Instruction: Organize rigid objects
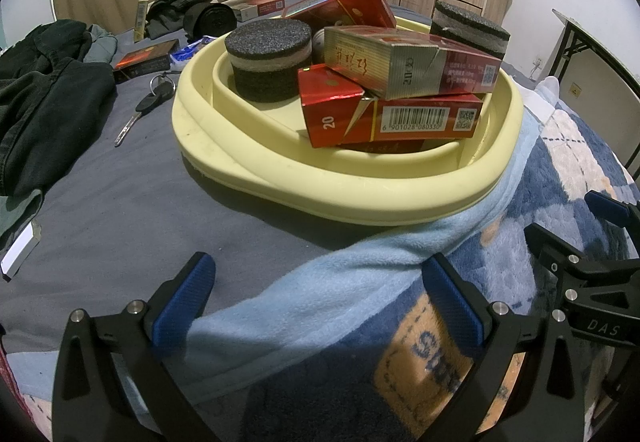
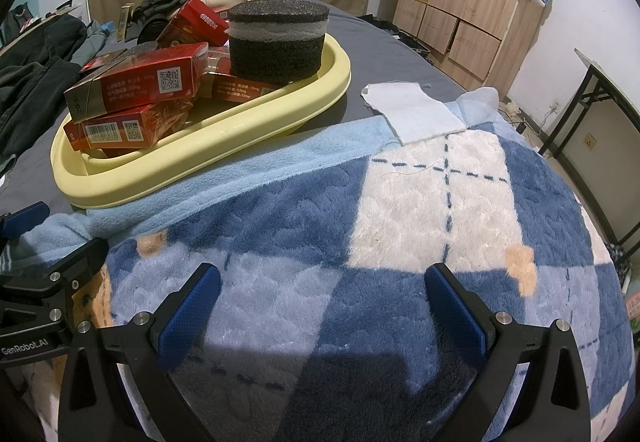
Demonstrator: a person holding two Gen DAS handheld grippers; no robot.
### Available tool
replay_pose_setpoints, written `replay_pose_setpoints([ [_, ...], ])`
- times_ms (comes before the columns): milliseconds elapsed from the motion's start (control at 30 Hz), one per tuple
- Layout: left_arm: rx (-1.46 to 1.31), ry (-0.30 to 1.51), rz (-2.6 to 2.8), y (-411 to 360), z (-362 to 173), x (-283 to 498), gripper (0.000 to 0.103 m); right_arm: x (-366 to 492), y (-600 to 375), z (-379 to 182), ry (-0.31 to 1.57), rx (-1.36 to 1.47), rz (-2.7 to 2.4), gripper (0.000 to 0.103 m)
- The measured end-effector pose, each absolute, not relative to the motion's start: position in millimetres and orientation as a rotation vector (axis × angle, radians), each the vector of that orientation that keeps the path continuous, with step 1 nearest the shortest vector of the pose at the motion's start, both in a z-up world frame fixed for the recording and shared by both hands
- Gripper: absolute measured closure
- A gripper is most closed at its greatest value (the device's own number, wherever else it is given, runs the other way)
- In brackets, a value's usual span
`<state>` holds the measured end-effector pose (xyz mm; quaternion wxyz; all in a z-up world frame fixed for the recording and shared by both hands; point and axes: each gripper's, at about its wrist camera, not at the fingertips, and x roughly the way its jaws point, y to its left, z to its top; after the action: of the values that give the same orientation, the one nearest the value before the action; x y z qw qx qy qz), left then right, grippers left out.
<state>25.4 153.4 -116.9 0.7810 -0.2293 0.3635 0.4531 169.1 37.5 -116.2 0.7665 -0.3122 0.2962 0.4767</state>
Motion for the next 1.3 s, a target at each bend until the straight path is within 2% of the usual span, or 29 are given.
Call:
replay_pose_setpoints([
  [1300, -0.495, 0.785, 0.979, 153.3, -117.0, 25.7, 0.000, 168.7, 37.5, -116.0, 0.644, -0.678, 1.036, 0.000],
])
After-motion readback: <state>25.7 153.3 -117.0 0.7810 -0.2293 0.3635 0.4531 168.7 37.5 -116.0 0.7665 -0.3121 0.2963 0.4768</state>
